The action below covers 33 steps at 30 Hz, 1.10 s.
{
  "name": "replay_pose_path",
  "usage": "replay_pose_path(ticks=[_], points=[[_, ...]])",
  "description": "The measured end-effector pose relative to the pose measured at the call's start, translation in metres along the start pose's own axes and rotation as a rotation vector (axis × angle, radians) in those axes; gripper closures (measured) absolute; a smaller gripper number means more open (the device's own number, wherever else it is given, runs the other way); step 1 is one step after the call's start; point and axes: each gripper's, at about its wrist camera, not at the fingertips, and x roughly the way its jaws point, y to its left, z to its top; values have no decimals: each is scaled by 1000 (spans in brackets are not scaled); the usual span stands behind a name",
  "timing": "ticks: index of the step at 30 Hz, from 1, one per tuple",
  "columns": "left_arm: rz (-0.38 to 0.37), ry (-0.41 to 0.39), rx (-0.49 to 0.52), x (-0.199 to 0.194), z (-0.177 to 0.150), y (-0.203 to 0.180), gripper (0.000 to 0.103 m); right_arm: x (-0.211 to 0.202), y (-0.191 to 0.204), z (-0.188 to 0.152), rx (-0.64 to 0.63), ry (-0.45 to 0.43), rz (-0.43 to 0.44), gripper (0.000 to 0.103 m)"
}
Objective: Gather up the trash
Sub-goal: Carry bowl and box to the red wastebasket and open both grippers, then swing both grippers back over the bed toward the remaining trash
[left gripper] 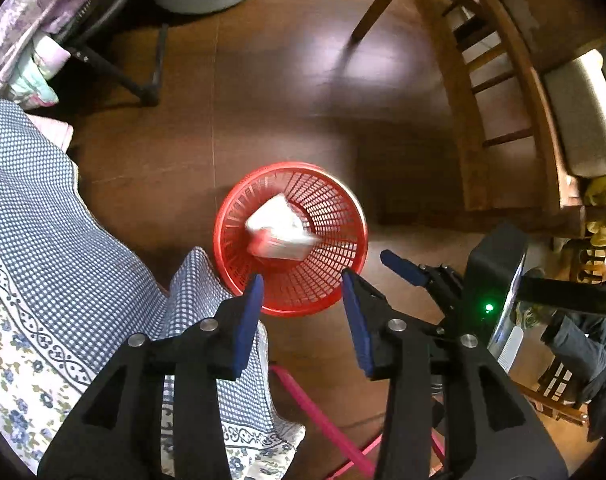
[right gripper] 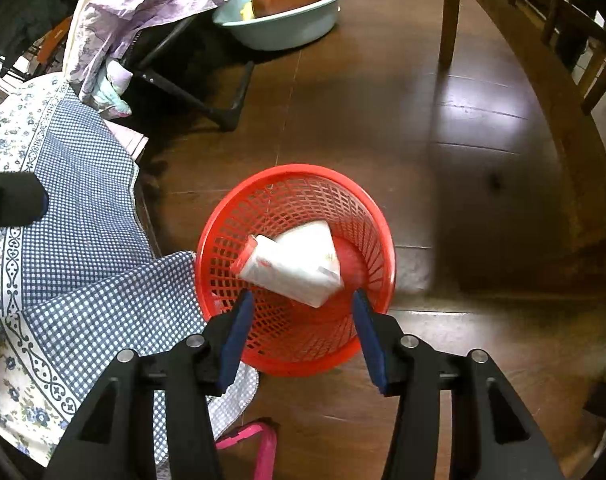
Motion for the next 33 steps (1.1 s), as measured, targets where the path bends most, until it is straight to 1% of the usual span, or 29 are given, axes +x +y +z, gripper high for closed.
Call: replay_pose_path(ticks=[4, 5, 6, 8, 9, 13, 15, 16, 19, 20, 24, 28, 30, 33], points=[[-26, -42, -16, -23, -6, 5, 61, -8, 3, -9, 0, -2, -8, 47], [-34, -58, -22, -31, -7, 7, 61, -11, 3, -7, -1, -4, -14, 44], [-42, -75, -26, -38, -8, 8, 61, -15, 4, -5, -3, -8, -22, 38], [-60, -115, -46, -57, -13, 12, 58, -26, 12, -5, -18, -29, -58, 30], [-64, -128, -52, -64, -14, 12, 57, -31, 17, -3, -29, -35, -68, 28], [-67, -205, -69, -103, -34, 20, 53, -57, 43, 3, -85, -65, -64, 24], [-70, -238, -76, -119, -43, 23, 50, -77, 60, 7, -119, -104, -74, 19], [-73, -253, -78, -129, -51, 25, 50, -88, 69, 8, -134, -121, -82, 19], [-78, -302, -89, -158, -72, 36, 48, -113, 94, 12, -163, -160, -78, 14], [-76, -317, -92, -164, -76, 38, 45, -119, 101, 12, -172, -171, -74, 12], [-48, -395, -109, -198, -102, 58, 38, -150, 142, 13, -237, -223, -59, 10], [-17, -462, -145, -225, -133, 88, 31, -174, 183, 14, -294, -272, -48, 9], [3, -484, -151, -233, -148, 105, 23, -188, 205, 14, -321, -300, -32, 7], [73, -510, -164, -242, -177, 136, 20, -202, 243, 14, -398, -342, -37, 6]])
